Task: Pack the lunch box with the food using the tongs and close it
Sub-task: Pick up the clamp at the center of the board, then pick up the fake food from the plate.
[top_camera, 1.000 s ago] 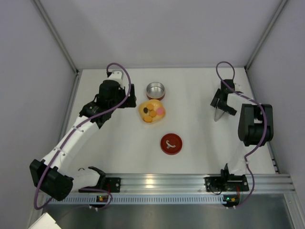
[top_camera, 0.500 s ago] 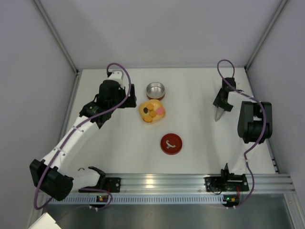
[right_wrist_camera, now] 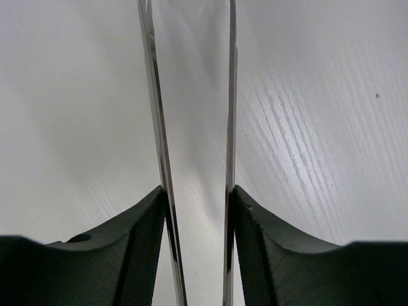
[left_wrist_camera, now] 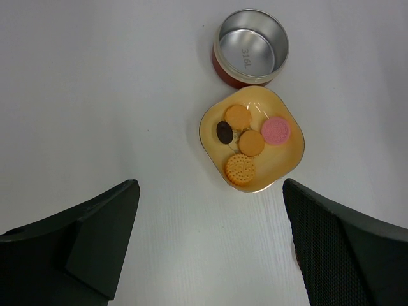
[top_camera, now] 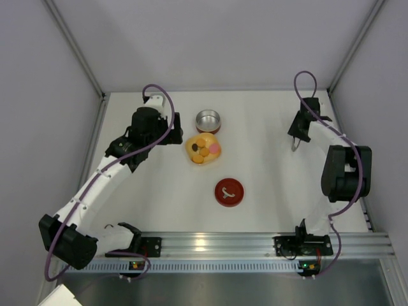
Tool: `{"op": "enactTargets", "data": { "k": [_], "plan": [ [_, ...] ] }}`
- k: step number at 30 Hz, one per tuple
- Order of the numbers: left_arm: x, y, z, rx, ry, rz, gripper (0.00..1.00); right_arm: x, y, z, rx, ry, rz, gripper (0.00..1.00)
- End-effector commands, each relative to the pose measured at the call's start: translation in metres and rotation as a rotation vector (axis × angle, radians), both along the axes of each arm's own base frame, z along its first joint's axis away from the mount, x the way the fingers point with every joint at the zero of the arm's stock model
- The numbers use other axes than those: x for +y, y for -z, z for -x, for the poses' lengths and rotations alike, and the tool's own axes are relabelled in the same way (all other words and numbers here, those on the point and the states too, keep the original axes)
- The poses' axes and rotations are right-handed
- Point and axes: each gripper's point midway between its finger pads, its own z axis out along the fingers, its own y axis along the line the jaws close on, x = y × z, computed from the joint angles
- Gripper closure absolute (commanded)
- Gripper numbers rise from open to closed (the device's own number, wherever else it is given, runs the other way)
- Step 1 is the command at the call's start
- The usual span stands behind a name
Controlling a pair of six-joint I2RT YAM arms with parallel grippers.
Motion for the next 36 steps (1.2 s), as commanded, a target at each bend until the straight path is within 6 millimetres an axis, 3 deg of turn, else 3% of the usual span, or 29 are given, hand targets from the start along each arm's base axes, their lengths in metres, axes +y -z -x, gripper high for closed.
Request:
{"op": "enactTargets", "data": {
  "k": [1, 3, 4, 13, 21, 29, 33, 36],
  "plan": [
    [0.0, -0.012, 0.005, -0.034, 0.012, 0.023, 0.01, 0.014, -0.071, -0.01, -0.144, -0.055, 0.007, 0.56],
    [0.0, -0.012, 0.005, -0.032, 0.013, 0.023, 0.01, 0.015, -0.082, -0.006, -0.162, -0.064, 0.006, 0.56],
    [0.0, -0.012, 0.005, -0.033, 0.011, 0.025, 0.01, 0.035, -0.086, -0.005, -0.168, -0.112, 0.001, 0.56],
    [0.003, -0.011, 0.007, -0.03, 0.004, 0.015, 0.01, 0.085, -0.118, 0.022, -0.188, -0.265, 0.016, 0.57],
    [0.003, -0.01, 0.007, -0.026, 0.004, 0.013, 0.01, 0.14, -0.161, 0.063, -0.254, -0.451, -0.05, 0.57],
    [0.002, -0.01, 0.006, -0.027, 0.006, 0.015, 0.01, 0.208, -0.178, 0.098, -0.258, -0.659, -0.117, 0.57],
    [0.004, -0.008, 0.006, -0.023, 0.001, 0.005, 0.01, 0.237, -0.177, 0.105, -0.247, -0.734, -0.137, 0.57],
    [0.005, -0.008, 0.007, -0.024, -0.006, 0.004, 0.01, 0.271, -0.172, 0.115, -0.228, -0.814, -0.163, 0.57]
  ]
}}
